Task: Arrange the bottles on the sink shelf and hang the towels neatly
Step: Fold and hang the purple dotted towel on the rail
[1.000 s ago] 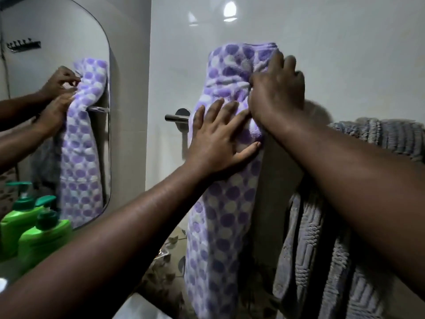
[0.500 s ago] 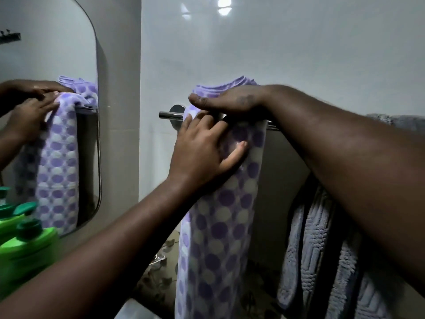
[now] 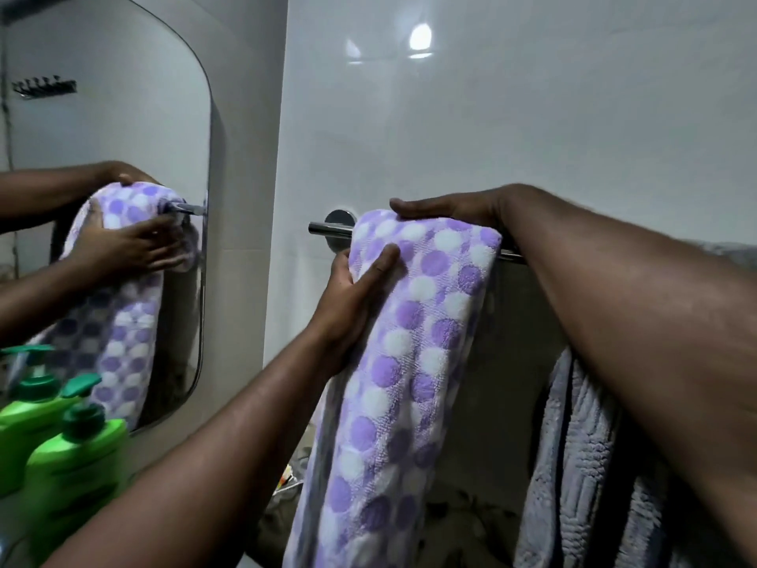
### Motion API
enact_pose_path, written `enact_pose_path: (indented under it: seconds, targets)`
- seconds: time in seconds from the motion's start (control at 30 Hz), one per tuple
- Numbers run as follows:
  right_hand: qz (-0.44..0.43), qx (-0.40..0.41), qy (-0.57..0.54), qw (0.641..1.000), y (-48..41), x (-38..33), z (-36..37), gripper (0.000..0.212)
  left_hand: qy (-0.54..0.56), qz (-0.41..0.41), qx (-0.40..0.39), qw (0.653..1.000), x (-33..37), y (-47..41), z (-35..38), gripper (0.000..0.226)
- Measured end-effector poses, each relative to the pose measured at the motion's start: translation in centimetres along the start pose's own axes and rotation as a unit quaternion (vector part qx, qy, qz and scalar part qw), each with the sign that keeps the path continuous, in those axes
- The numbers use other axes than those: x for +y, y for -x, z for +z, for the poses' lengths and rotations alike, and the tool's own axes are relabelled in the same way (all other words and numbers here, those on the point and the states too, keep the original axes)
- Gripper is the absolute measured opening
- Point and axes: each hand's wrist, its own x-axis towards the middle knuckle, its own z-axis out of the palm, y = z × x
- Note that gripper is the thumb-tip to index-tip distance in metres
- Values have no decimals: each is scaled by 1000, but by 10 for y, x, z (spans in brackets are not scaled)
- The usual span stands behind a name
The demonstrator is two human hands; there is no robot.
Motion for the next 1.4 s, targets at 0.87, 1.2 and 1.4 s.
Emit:
enact_pose_path:
  seconds: [0.87,1.2,1.4]
  targets:
    - [-278,429,709,486,31,115,101,70,-118,-21,-78,990,-47,38,-40,93]
    - [-266,526,-163,791,31,141,132,86,-96,-71,-70,990,-34,56,-38,76]
    - [-163,458,-120,865,28,160,130,46,-112,-85,-50,989,-40,70,-28,69]
